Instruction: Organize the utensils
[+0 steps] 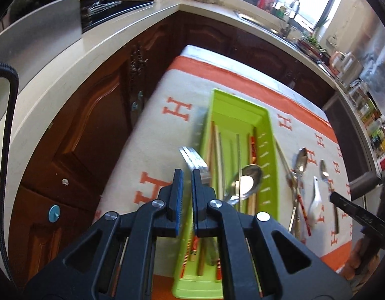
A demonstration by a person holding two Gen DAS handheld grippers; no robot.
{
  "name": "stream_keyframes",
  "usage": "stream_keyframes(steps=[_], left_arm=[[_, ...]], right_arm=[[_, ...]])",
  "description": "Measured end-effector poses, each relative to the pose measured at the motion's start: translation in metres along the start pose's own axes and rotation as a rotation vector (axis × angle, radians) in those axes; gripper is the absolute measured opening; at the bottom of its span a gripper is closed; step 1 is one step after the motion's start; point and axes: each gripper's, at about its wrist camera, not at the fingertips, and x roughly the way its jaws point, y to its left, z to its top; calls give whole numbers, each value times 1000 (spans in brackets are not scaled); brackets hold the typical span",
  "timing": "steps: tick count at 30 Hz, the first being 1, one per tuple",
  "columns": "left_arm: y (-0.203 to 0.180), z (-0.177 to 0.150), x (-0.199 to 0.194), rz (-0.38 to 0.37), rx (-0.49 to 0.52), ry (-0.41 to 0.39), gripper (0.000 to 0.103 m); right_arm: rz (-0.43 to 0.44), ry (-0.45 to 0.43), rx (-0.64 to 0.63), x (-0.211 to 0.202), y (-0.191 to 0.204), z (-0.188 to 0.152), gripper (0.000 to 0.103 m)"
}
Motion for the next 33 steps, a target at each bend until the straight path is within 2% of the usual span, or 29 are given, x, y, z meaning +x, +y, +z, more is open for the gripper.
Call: stream_keyframes(steps=[8, 14, 25, 31, 33], left_arm=[[19, 1, 31, 22, -35, 38, 3], [22, 3, 49, -27, -51, 54, 3], [10, 15, 55, -101, -41, 15, 3], [-9, 16, 53, -143, 22, 4, 3], [-15, 14, 53, -136, 36, 3, 3]], right_arm=[[63, -6, -87, -14, 45, 3, 7], [97, 12, -154, -13, 83, 1, 7], [114, 57, -212, 20, 130, 5, 7], [108, 80, -229, 44, 149, 8, 7], [105, 87, -228, 51, 152, 9, 7]])
